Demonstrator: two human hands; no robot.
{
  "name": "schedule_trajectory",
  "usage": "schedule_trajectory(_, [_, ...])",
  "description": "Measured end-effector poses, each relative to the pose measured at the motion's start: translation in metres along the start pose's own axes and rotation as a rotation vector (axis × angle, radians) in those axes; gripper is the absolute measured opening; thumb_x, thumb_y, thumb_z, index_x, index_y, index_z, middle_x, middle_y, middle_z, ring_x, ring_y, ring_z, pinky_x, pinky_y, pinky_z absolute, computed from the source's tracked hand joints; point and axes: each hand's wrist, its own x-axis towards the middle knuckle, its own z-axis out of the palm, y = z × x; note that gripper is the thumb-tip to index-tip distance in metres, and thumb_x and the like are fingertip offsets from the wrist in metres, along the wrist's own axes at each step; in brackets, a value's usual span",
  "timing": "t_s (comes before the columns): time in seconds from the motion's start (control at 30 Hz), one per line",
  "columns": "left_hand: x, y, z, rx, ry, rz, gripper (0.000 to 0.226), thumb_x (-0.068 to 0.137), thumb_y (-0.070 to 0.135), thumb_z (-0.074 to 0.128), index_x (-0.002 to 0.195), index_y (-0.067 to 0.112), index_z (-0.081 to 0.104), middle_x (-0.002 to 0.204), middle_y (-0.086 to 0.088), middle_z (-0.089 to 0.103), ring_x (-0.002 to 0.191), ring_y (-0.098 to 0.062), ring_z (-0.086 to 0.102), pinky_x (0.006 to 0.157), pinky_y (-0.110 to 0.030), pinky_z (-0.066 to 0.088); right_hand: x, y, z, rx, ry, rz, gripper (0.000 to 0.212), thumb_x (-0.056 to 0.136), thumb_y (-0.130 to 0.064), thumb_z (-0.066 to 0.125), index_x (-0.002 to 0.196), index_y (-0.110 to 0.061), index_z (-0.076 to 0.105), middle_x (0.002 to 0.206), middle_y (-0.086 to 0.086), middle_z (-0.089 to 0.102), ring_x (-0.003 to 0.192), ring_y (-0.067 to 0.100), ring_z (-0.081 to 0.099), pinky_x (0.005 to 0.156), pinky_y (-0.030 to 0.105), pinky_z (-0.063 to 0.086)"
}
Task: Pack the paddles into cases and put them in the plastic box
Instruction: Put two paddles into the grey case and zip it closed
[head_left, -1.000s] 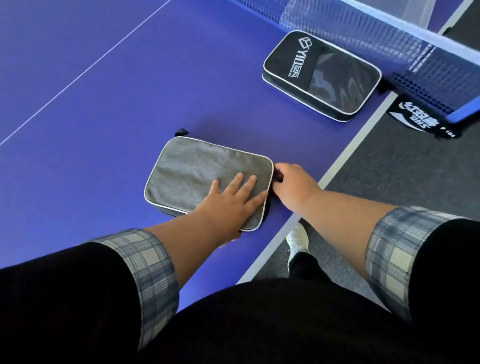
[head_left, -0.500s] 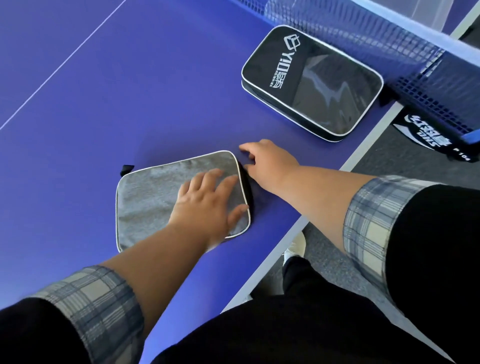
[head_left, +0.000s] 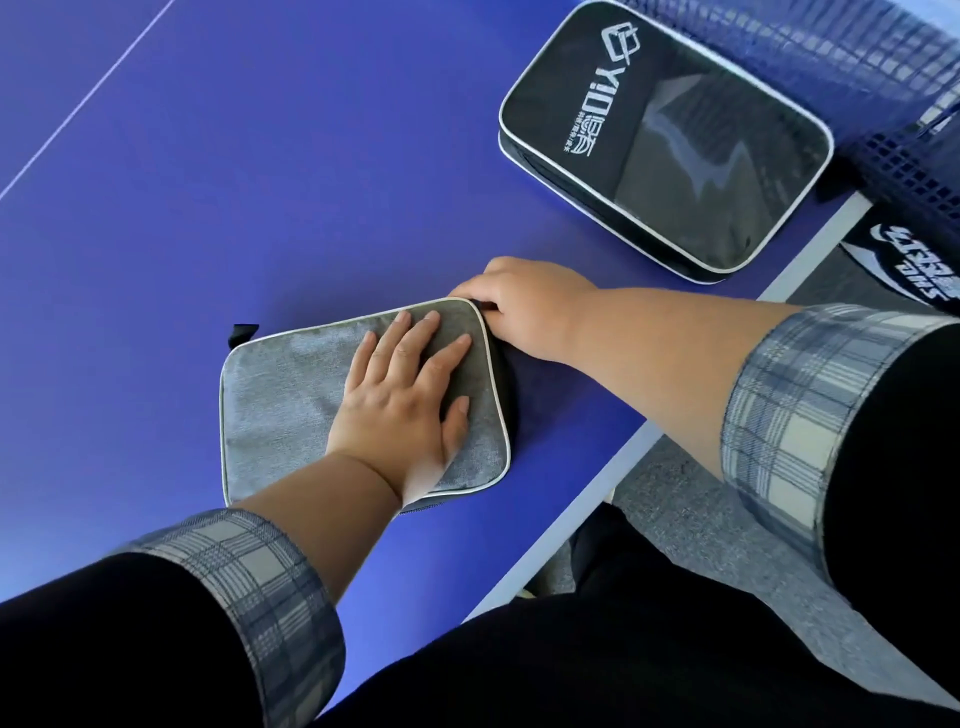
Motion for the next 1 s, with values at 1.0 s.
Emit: schedule_trajectory(1.0, [-0.002,0.001,-0.005,-0.021,0.011,-0.015,0.055,0.089,0.039,0.049,0.141,0.021,0.049,0.151,-0.008,0.039,0.143,-0.032,0.027,0.116,-0.052,0.02,0.019,-0.026,-0.047,-0.22,-0.227,0.086,0.018,0.097,-0.031,0.058,0.105,-0.034,0.074,0.088,-0.006,0.073,0.086,0.017,0.066,0.065,0.03,0.046])
